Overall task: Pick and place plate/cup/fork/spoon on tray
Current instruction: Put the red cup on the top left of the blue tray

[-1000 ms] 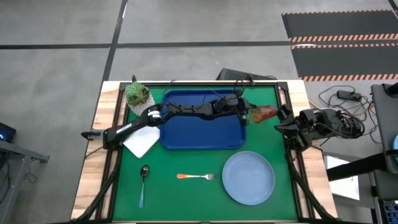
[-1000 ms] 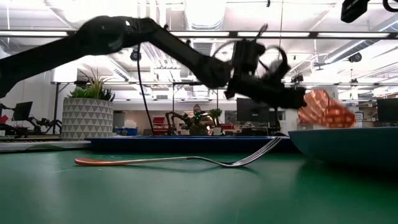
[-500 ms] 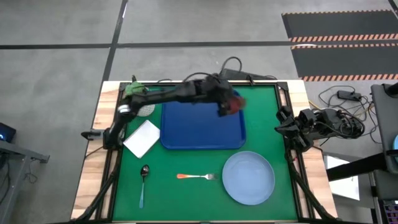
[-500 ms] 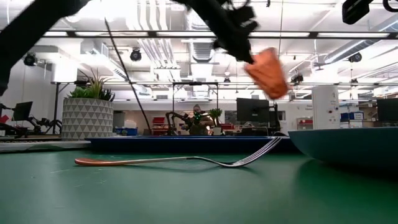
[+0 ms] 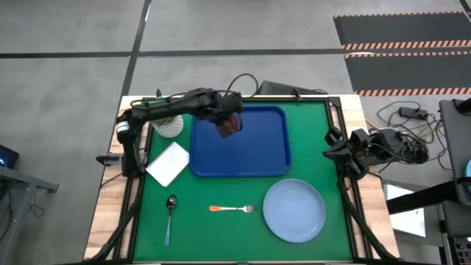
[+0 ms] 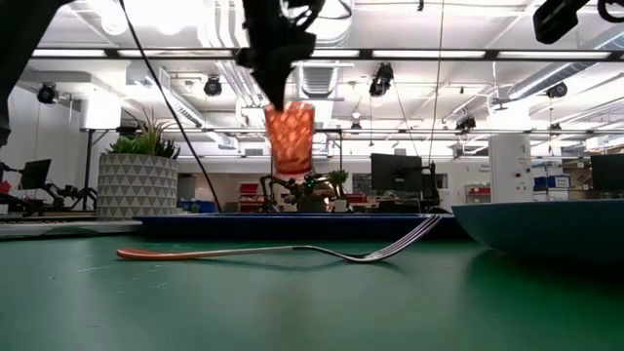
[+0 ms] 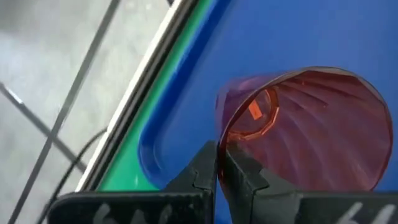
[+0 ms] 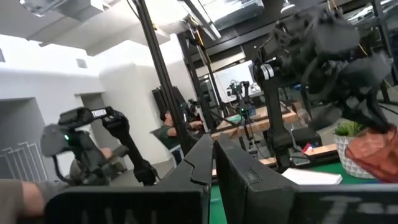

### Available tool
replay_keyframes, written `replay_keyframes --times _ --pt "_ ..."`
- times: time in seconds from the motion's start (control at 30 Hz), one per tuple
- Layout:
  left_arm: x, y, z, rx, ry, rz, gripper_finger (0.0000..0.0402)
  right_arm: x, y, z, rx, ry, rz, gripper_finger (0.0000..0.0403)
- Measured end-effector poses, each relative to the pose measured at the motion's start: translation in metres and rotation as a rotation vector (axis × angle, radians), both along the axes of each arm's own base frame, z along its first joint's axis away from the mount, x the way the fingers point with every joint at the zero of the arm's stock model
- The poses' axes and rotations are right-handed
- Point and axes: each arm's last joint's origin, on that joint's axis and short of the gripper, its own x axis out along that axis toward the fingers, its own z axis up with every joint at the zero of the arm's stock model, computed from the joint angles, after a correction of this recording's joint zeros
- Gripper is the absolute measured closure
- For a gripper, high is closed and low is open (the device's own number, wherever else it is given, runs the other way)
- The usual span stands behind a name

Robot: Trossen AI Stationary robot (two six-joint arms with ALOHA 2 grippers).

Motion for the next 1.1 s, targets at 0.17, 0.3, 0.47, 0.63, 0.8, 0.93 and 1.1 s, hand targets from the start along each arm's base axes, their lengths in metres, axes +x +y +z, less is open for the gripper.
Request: replay_keyframes --times 0.17,0.3,0.47,0.63,0.8,0.93,1.1 --pt "-0.011 0.004 -0.036 -0.091 0.086 0.036 0.0401 0.001 0.0 -0.001 -0.001 0.012 0.0 0.0394" --pt "-0.013 0.001 -0.05 -0.146 0.106 0.037 0.0401 0.002 0.0 -0.001 -0.002 0.01 0.0 0.0394" --pt "-0.013 0.003 -0.053 -0.146 0.104 0.041 0.0401 0.002 0.0 -0.001 -0.003 0.012 -0.001 0.0394" --pt "-0.014 0.006 -0.053 -0.146 0.104 0.05 0.0401 0.002 0.0 -0.001 -0.002 0.014 0.0 0.0394" --pt "-0.015 0.011 -0.053 -0.147 0.103 0.061 0.0401 0.002 0.0 -0.001 -0.002 0.017 0.0 0.0394" --pt "-0.015 0.014 -0.053 -0.144 0.091 0.068 0.0401 0.002 0.0 -0.001 -0.002 0.017 0.0 0.0394" --pt "-0.014 0.019 -0.058 -0.142 0.066 0.06 0.0402 0.002 0.0 -0.001 0.009 0.02 0.003 0.0394"
